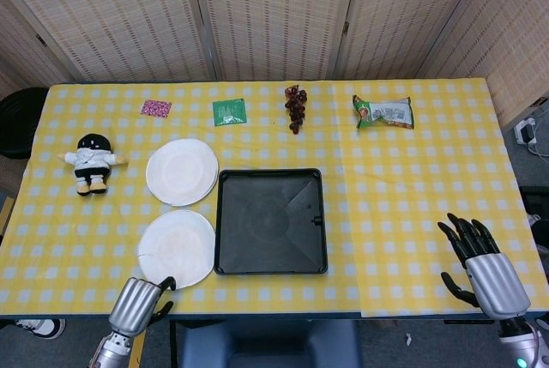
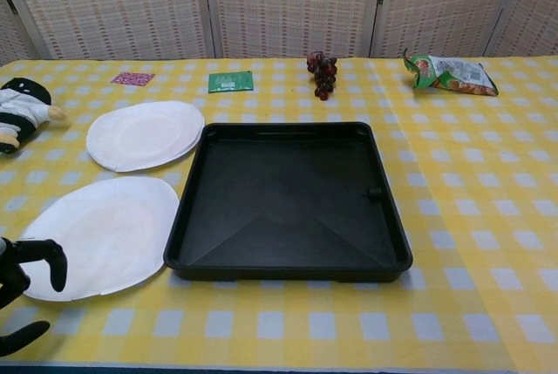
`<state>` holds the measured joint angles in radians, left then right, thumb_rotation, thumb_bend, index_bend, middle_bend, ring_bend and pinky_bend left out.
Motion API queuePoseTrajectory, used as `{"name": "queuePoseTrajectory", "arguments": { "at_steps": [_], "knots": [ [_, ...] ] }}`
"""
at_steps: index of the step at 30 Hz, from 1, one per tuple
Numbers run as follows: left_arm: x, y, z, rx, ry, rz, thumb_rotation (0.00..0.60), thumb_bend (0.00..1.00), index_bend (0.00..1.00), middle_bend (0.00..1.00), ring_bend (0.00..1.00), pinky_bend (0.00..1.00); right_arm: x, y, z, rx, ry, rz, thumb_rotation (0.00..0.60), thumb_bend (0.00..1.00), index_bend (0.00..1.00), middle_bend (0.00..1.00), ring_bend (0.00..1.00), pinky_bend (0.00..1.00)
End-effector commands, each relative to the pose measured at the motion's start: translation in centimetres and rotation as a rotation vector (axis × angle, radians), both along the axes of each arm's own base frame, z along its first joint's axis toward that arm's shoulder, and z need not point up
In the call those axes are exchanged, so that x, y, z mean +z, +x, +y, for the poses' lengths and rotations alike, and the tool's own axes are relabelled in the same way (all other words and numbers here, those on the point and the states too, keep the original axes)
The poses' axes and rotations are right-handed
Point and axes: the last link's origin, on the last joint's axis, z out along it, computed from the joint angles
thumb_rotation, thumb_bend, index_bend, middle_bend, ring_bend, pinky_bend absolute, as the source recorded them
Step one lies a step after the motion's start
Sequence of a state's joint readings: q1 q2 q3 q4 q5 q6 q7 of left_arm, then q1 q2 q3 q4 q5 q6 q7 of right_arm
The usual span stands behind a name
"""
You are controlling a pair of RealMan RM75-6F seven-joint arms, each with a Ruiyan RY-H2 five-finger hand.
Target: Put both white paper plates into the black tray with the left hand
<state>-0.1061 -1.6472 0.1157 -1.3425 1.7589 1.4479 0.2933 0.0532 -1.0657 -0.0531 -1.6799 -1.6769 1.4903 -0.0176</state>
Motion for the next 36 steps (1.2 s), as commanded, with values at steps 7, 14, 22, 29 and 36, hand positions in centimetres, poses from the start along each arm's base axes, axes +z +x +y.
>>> {"name": "queuePoseTrajectory", "arguments": {
  "at_steps": [7, 14, 22, 29, 36],
  "knots": [
    [-1.5, -0.1, 0.7, 0.003, 0.019, -0.012, 0.600, 0.29, 0.53, 1.00, 1.00, 1.00, 0.0, 0.0, 0.2, -0.004, 0.017, -0.001, 0.600, 0.38, 0.00, 0.00, 0.00, 0.00],
    [-2.0, -0.7, 1.4, 0.015, 0.069, 0.005, 0.600, 0.30, 0.52, 1.00, 1.00, 1.00, -0.3, 0.0, 0.1, -0.005, 0.044, 0.004, 0.600, 0.38, 0.00, 0.00, 0.00, 0.00],
    [-3.0, -1.3, 2.1, 0.030, 0.063, 0.020, 0.600, 0.32, 0.53, 1.00, 1.00, 1.00, -0.2, 0.0, 0.1, -0.011, 0.044, 0.005, 0.600, 0.38, 0.00, 0.00, 0.00, 0.00],
    [-3.6, -1.5, 2.9, 0.025, 0.082, 0.041, 0.600, 0.33, 0.53, 1.00, 1.00, 1.00, -0.4, 0.0, 0.2, -0.014, 0.053, 0.012, 0.600, 0.38, 0.00, 0.00, 0.00, 0.00],
    [-3.9, -1.8, 3.2, 0.023, 0.111, 0.051, 0.600, 0.38, 0.55, 1.00, 1.00, 1.00, -0.3, -0.1, 0.1, -0.019, 0.050, 0.014, 0.600, 0.38, 0.00, 0.00, 0.00, 0.00]
  ]
}}
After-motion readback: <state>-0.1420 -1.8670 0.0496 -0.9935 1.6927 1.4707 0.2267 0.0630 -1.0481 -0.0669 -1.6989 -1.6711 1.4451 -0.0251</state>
